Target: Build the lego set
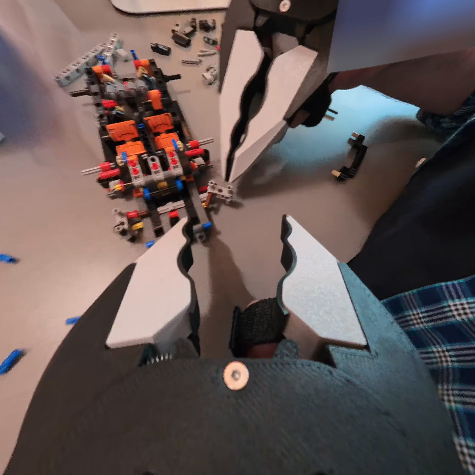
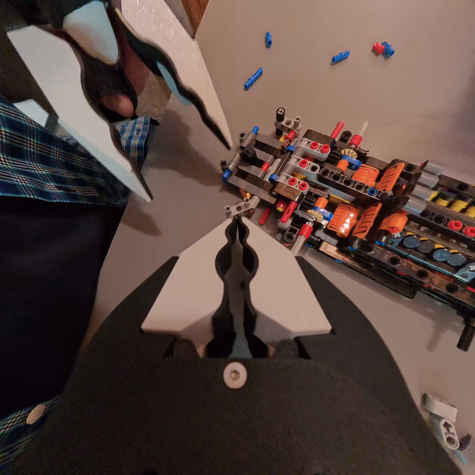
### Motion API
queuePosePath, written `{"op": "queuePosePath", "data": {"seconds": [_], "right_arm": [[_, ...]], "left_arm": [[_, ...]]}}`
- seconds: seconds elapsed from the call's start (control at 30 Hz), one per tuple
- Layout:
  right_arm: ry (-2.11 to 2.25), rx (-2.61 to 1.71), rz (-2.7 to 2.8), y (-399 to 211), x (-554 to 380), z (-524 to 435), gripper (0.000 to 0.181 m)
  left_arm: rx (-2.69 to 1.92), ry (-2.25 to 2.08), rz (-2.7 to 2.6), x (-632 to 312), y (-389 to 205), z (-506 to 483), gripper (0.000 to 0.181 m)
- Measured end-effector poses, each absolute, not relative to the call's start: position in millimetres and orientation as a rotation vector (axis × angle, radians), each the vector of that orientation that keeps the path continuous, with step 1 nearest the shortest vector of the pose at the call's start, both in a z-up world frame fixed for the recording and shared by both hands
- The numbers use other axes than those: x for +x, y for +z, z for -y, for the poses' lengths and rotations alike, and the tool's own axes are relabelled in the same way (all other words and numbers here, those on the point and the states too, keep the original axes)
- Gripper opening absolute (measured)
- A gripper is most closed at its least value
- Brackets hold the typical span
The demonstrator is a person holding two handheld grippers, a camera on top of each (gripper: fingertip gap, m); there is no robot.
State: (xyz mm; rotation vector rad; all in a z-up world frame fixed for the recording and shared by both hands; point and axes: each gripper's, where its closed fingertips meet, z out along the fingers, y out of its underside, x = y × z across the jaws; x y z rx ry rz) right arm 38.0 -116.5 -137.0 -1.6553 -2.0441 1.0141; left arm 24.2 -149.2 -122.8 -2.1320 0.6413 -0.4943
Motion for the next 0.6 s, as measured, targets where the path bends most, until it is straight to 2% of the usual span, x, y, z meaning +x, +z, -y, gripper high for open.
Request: {"op": "queuePosePath", "data": {"seconds": [0.27,0.6], "right_arm": [[1.009,-1.68,1.984,-130.1,49.0,113.4,0.0],[0.946,-1.685,1.906,-111.4,61.5,102.4,0.011]], "left_arm": [[-2.185,-0.377,-0.441,-42.6,-115.7,155.7,0.083],[-2.221,-0.298,-0.435,-77.7,-117.0,144.6,0.102]]}}
